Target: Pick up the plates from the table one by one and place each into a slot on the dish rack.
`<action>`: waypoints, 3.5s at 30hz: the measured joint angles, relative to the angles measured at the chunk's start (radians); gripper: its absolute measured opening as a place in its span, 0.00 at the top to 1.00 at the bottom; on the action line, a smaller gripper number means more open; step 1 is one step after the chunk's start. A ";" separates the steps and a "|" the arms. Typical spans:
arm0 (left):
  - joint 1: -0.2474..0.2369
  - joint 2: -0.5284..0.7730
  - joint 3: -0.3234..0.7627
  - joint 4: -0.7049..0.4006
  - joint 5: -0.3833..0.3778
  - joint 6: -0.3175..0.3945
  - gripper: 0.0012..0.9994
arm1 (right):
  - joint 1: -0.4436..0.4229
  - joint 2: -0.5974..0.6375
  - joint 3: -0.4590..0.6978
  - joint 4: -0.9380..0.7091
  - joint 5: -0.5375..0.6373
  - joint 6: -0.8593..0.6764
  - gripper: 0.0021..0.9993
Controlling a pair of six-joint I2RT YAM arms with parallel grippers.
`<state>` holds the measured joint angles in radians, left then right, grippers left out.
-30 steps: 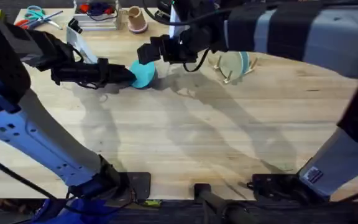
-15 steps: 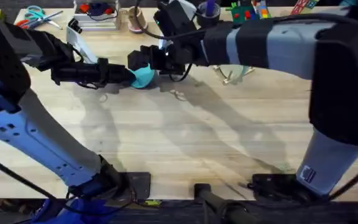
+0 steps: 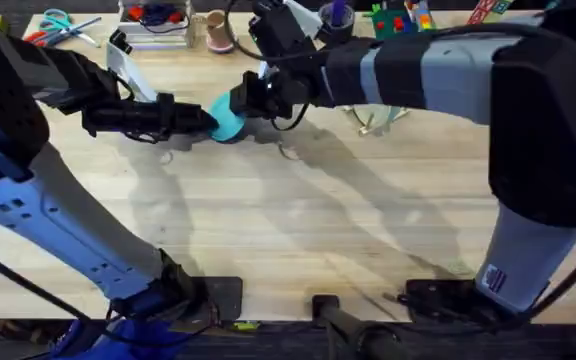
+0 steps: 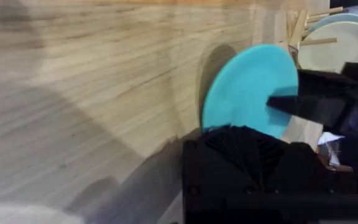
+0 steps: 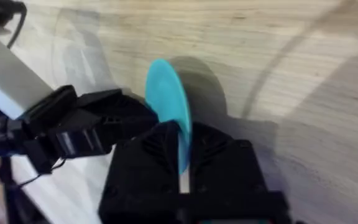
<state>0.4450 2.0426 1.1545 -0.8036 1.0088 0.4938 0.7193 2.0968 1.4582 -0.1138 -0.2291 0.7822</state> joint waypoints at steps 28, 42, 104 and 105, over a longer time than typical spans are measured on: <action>-0.009 0.004 0.058 -0.114 -0.059 -0.008 0.96 | -0.024 -0.064 0.005 -0.077 -0.003 -0.123 0.97; -0.054 -0.458 0.071 -0.153 -0.249 -0.095 0.96 | -0.158 -0.319 0.005 -0.273 0.049 -0.324 0.97; -0.739 -0.761 0.111 -0.407 -0.901 -0.763 0.00 | -0.417 -0.679 0.277 -1.064 0.472 -1.010 0.97; -0.739 -0.761 0.111 -0.408 -0.901 -0.763 0.00 | -0.422 -0.679 0.277 -1.064 0.472 -1.014 0.97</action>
<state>-0.2943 1.2816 1.2655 -1.2114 0.1078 -0.2691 0.2974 1.4174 1.7348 -1.1782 0.2432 -0.2321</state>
